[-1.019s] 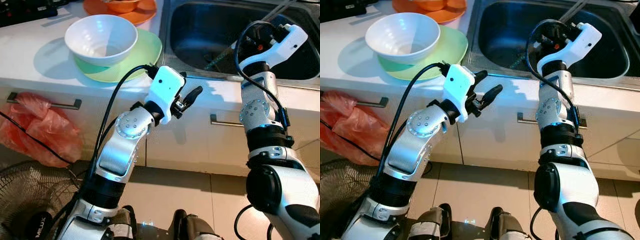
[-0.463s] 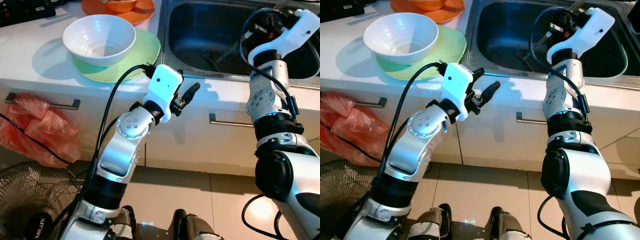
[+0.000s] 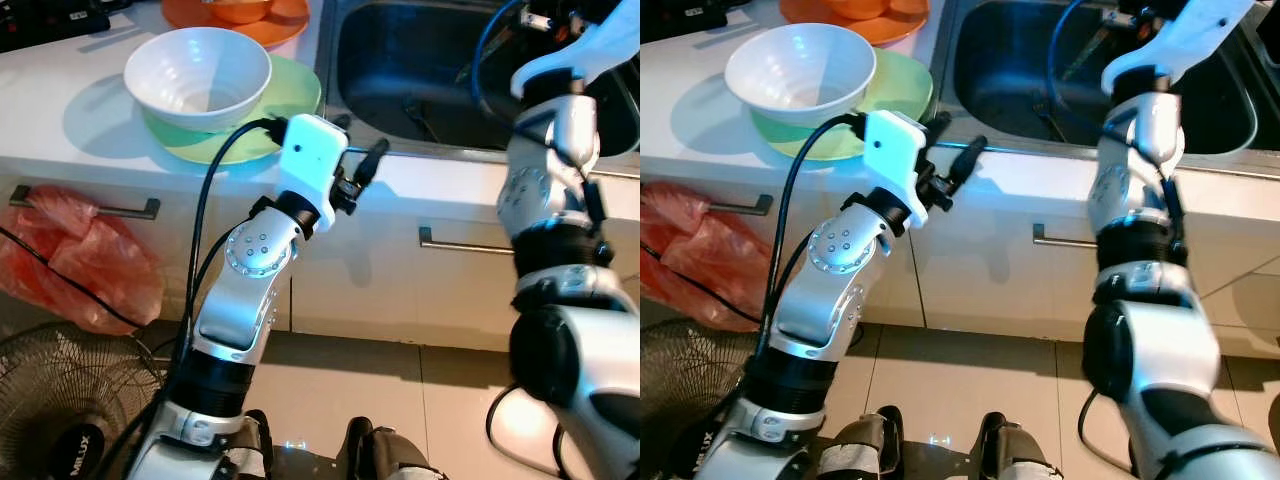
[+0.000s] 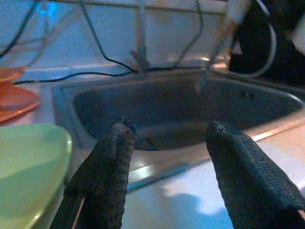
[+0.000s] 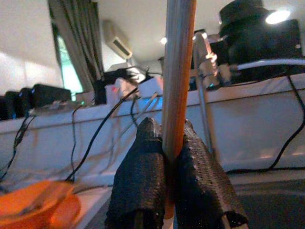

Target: Kitchen organization

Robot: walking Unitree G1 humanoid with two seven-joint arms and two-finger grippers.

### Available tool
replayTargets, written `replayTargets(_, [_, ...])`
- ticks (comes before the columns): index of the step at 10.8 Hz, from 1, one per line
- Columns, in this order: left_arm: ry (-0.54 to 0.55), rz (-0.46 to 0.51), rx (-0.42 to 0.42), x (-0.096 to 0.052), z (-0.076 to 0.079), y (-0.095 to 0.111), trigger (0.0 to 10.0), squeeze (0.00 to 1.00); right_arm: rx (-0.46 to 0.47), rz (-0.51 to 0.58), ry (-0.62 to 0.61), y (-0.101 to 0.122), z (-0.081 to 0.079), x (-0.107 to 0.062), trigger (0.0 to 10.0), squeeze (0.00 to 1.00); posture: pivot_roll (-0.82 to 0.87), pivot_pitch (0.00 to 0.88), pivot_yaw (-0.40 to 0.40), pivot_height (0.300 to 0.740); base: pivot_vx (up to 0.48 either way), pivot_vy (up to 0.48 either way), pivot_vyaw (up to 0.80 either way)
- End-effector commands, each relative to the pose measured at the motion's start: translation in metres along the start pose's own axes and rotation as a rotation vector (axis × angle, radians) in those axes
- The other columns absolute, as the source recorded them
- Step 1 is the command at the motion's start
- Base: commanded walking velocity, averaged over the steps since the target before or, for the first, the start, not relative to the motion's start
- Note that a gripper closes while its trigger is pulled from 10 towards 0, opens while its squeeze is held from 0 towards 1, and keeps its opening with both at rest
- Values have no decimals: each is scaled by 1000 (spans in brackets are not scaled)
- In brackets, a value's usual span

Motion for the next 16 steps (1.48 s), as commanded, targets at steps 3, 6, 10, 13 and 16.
replayTargets(3, [49, 85, -17, -1, -3, 5, 10000, 0, -42, -9, 0, -7, -3, -15, 10000, 0, 153, 234, -60, 740, 0, 0, 0])
replayTargets(6, [85, 100, -7, 0, -7, 2, 10000, 0, -75, -13, -21, -13, -7, -33, 10000, 0, 151, 250, -56, 740, 0, 0, 0])
replayTargets(10, [70, 143, -12, -1, -5, 3, 10000, 0, -129, 93, -46, 5, -8, -40, 10000, 0, 146, 244, -49, 740, 0, 0, 0])
replayTargets(13, [54, 149, -9, -3, -3, 0, 10000, 0, -136, 107, -79, 4, -15, -55, 10000, 0, 146, 235, -41, 740, 0, 0, 0])
replayTargets(16, [72, 183, -8, -3, -8, 1, 10000, 0, -152, 96, -90, 1, -17, -59, 10000, 0, 148, 240, -45, 740, 0, 0, 0])
Point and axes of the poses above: a point about 5 cm out from each wrist's last joint towards the gripper, its own x axis pointing out of the wrist towards the gripper, its own y axis along the axis of the wrist's last joint, z = x × y, the point moved 1 cm from there along x, pointing out of the wrist towards the gripper, and after that the axes turned 15 degrees about -x, right-handed, at the moved point
